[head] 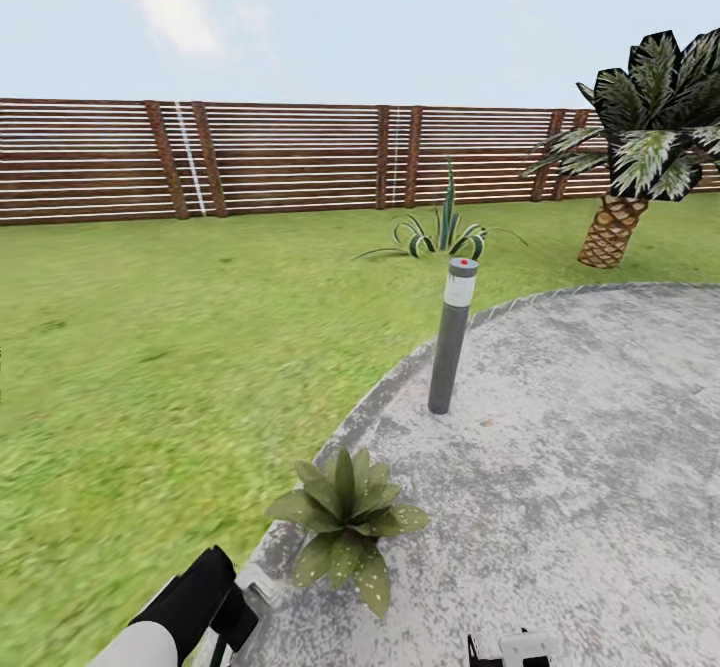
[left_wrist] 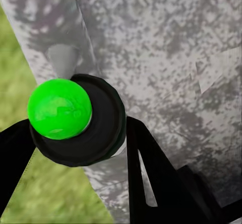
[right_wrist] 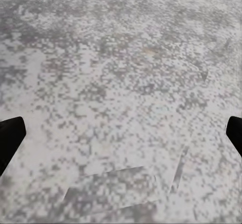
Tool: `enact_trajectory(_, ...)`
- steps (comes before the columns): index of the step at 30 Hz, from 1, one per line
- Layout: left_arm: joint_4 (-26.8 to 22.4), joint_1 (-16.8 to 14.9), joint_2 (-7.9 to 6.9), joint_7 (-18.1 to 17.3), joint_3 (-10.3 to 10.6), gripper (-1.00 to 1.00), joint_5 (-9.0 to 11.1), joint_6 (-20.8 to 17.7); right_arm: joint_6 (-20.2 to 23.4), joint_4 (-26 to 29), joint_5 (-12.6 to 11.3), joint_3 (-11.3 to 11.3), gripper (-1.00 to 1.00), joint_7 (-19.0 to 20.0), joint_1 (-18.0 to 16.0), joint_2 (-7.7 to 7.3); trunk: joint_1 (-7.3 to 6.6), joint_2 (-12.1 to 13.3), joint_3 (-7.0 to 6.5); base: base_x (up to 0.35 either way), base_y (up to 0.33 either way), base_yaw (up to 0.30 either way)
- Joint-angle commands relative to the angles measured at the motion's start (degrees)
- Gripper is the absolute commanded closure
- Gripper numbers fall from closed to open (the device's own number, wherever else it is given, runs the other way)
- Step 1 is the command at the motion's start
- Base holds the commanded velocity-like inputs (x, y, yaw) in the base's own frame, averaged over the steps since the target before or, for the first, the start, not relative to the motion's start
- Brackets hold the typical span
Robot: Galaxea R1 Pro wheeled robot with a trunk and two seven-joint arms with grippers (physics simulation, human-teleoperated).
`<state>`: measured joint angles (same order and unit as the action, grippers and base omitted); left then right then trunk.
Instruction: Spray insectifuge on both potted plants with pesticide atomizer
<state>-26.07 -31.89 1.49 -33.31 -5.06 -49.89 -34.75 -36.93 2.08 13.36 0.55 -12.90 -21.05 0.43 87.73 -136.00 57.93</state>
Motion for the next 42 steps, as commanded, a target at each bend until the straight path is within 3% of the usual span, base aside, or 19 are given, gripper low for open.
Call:
enact_trajectory(1,0.0,0.0,0.15,-0.4,-0.5,1.0,-0.6,-0.1,-0.1,-0.1,0.6,0.1,-1.0,-0.5,0.0,0.01,-0.01,0.0,0.05,0.043,0.16,0.0)
enact_trajectory(5,-0.3,0.0,0.66,-0.4,-0.7,1.0,-0.4,-0.1,-0.1,-0.1,0.6,0.1,-1.0,-0.6,0.0,0.01,-0.01,0.0,0.05,0.016,0.05,0.0)
enact_trajectory(7,-0.7,-0.6,2.49,-0.5,-0.5,1.0,-0.7,-0.3,-0.1,-0.1,0.6,0.1,-1.0,-0.6,0.0,0.01,-0.01,0.0,0.05,0.002,0.007,0.0)
enact_trajectory(9,-0.7,-0.9,3.3,-0.5,0.9,1.0,-0.9,-2.5,-0.1,-0.1,0.6,0.1,-1.0,-0.6,0.0,0.01,-0.01,0.0,0.05,0.001,0.002,0.0)
enact_trajectory(13,-0.7,-3.9,2.92,-1.8,3.2,1.0,-0.6,-7.0,-0.1,-0.1,0.7,0.1,-1.0,-0.6,0.0,0.01,-0.01,0.0,0.05,0.0,0.0,0.0)
enact_trajectory(17,-0.8,-7.5,2.32,-7.6,3.7,1.0,-0.8,-7.8,-0.1,-0.1,0.7,0.1,-1.0,-0.5,0.0,0.01,-0.01,0.0,0.05,0.0,0.0,0.0)
enact_trajectory(22,-0.3,-7.5,1.43,-8.8,3.9,1.0,-0.9,-7.6,-0.1,-0.1,0.7,0.1,-1.0,-0.5,0.0,0.01,-0.01,0.0,0.05,0.0,0.0,0.0)
enact_trajectory(26,0.3,-5.9,-2.01,-9.0,4.3,1.0,-0.7,-7.2,-0.1,-0.1,0.7,0.1,-1.0,-0.5,0.0,0.01,-0.01,0.0,0.05,0.0,0.0,0.0)
enact_trajectory(27,0.3,-5.5,-2.18,-9.0,4.4,1.0,-0.8,-7.1,-0.1,-0.1,0.7,0.1,-1.0,-0.5,0.0,0.01,-0.01,0.0,0.05,0.0,0.0,0.0)
enact_trajectory(32,0.3,-4.4,-1.36,-9.4,6.6,1.0,-0.2,-6.9,-0.1,-0.1,0.7,0.1,-1.0,-0.5,0.0,0.01,-0.01,0.0,0.05,0.0,0.0,0.0)
enact_trajectory(35,-0.4,-4.3,-0.25,-16.2,7.5,1.0,-0.5,-6.5,-0.1,-0.1,0.7,0.1,-1.0,-0.6,0.0,0.01,-0.01,0.0,0.05,0.0,0.0,0.0)
enact_trajectory(42,-0.8,-4.9,-0.27,-17.3,8.4,1.0,-0.8,-6.6,-0.1,-0.1,0.7,0.1,-1.0,-0.5,0.0,0.01,-0.01,0.0,0.05,0.0,0.0,-0.003)
